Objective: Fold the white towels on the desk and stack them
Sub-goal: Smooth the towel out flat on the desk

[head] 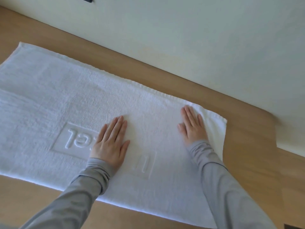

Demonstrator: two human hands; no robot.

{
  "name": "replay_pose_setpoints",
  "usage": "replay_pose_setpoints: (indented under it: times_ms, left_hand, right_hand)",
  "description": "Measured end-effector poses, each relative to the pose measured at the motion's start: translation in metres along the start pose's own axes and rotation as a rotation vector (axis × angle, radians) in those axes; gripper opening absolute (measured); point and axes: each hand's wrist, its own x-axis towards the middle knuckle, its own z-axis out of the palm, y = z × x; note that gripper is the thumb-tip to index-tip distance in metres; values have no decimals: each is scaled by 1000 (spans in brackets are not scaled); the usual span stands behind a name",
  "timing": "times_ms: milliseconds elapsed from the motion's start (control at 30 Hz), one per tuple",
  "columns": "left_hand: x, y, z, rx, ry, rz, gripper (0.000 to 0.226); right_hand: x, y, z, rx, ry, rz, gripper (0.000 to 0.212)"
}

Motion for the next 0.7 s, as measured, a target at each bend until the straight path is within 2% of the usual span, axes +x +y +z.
replay_pose_setpoints:
  times_ms: [133,200,233,300,400,467,567,700]
  left_hand:
    - [1,0,-1,12,-1,-6,60]
    - [1,1,-1,12,-3,-9,60]
    - [1,1,-1,13,-3,-11,60]
    - [1,1,-1,22,-4,-12,60]
    - [2,2,-2,36,8,-6,61]
    - [1,2,-1,47,14,-4,61]
    - [1,1,0,55,18,-1,62]
    - [0,1,2,62,24,-7,62]
  right_hand:
    - [-3,63,-8,47,36,304,67]
    - [-3,57,-14,54,111,416,69]
    - [-2,41,-17,93,171,408,67]
    - [-6,-10,-20,211,240,228,61]
    - [-27,-88,-2,180,149,-189,61]
    - [-38,-96,8,116,119,-289,59]
    - [-29,-41,7,95,95,-180,57]
    - [-17,67,3,115,71,183,60]
